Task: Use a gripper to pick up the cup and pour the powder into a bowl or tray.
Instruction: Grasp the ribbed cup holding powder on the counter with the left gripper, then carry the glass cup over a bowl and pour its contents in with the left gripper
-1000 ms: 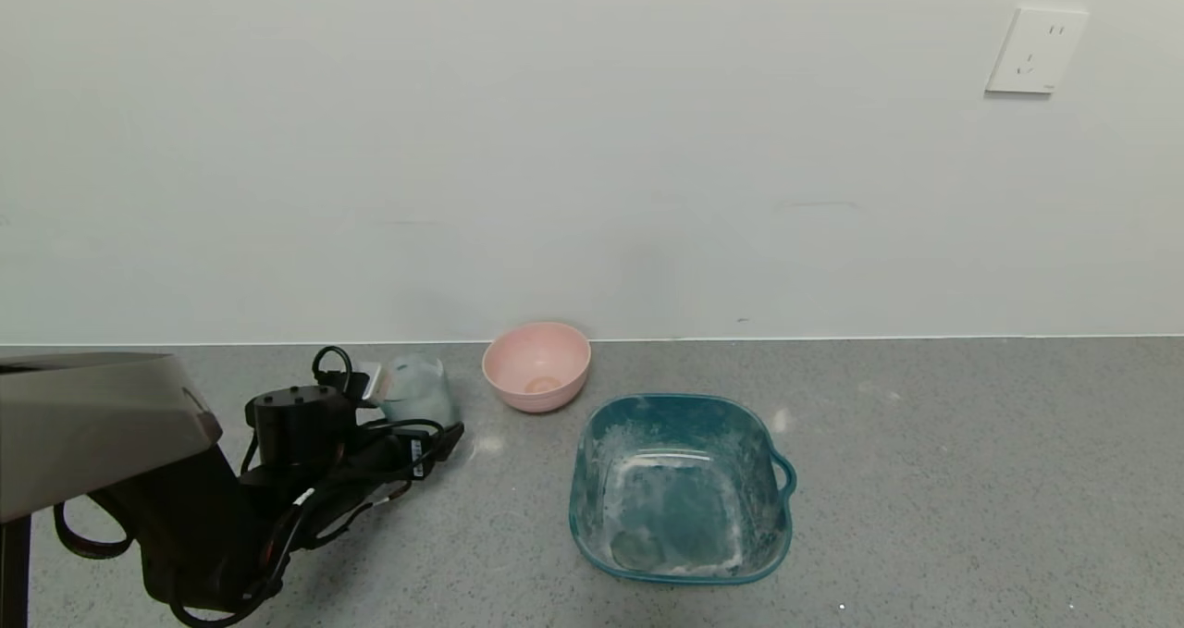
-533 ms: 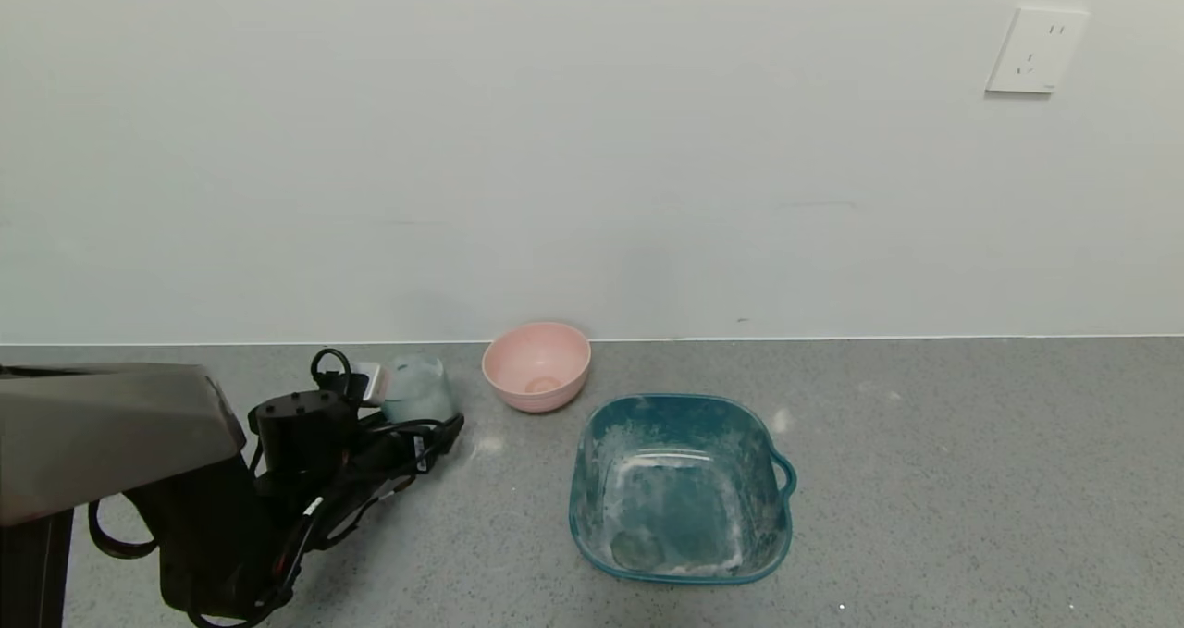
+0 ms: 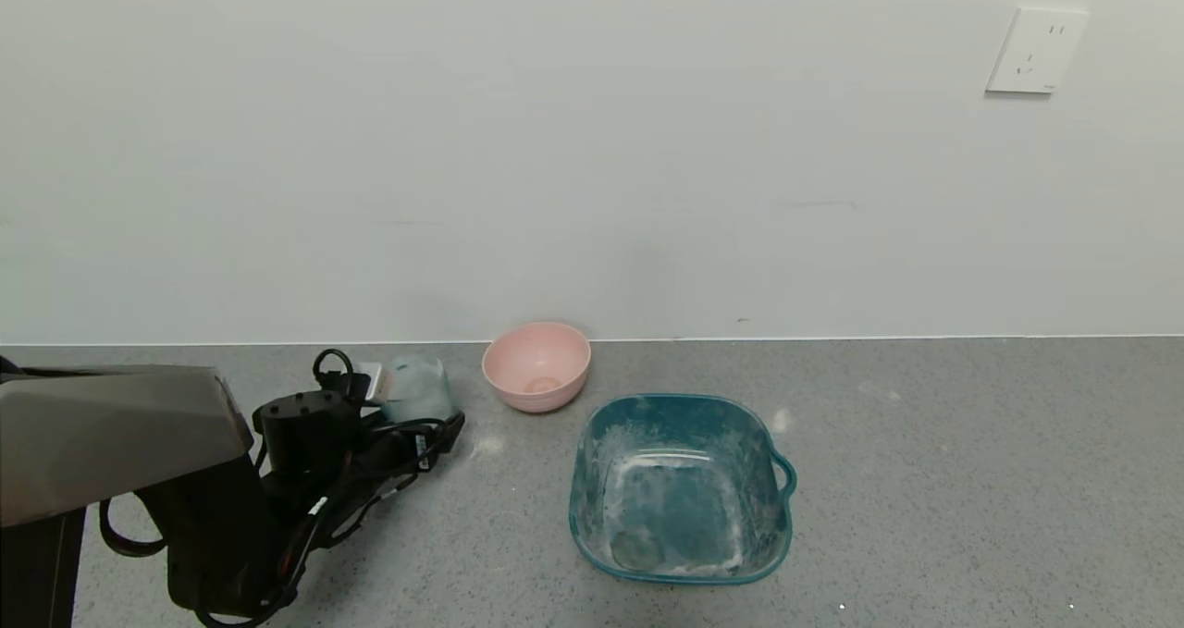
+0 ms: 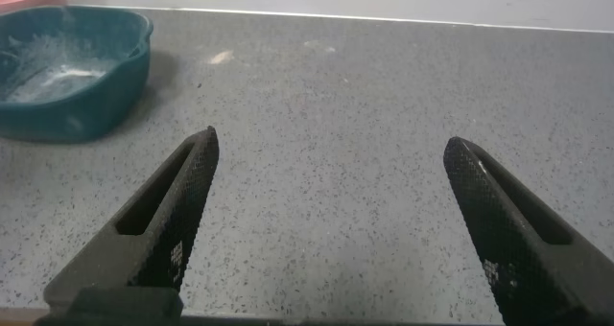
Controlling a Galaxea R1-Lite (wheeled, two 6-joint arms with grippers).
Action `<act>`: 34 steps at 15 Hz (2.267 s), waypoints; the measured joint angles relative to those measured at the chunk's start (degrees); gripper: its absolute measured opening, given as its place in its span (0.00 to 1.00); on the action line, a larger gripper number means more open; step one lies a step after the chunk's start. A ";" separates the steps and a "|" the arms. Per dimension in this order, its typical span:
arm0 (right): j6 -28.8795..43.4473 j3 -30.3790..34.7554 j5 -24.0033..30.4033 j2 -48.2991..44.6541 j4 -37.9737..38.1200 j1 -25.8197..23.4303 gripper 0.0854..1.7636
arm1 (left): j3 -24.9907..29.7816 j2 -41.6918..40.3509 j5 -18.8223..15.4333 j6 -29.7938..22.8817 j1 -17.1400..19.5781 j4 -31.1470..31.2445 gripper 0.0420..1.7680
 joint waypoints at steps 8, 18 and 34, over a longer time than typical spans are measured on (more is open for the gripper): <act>0.02 0.00 0.00 0.00 0.00 0.00 0.97 | -2.76 1.32 0.99 0.00 0.00 0.07 0.97; 0.00 0.00 0.00 0.00 0.00 0.00 0.97 | -3.80 2.17 1.18 0.00 0.00 0.02 0.97; 0.02 0.00 0.00 0.00 0.00 0.00 0.97 | -4.28 2.04 1.23 0.06 0.11 0.63 0.73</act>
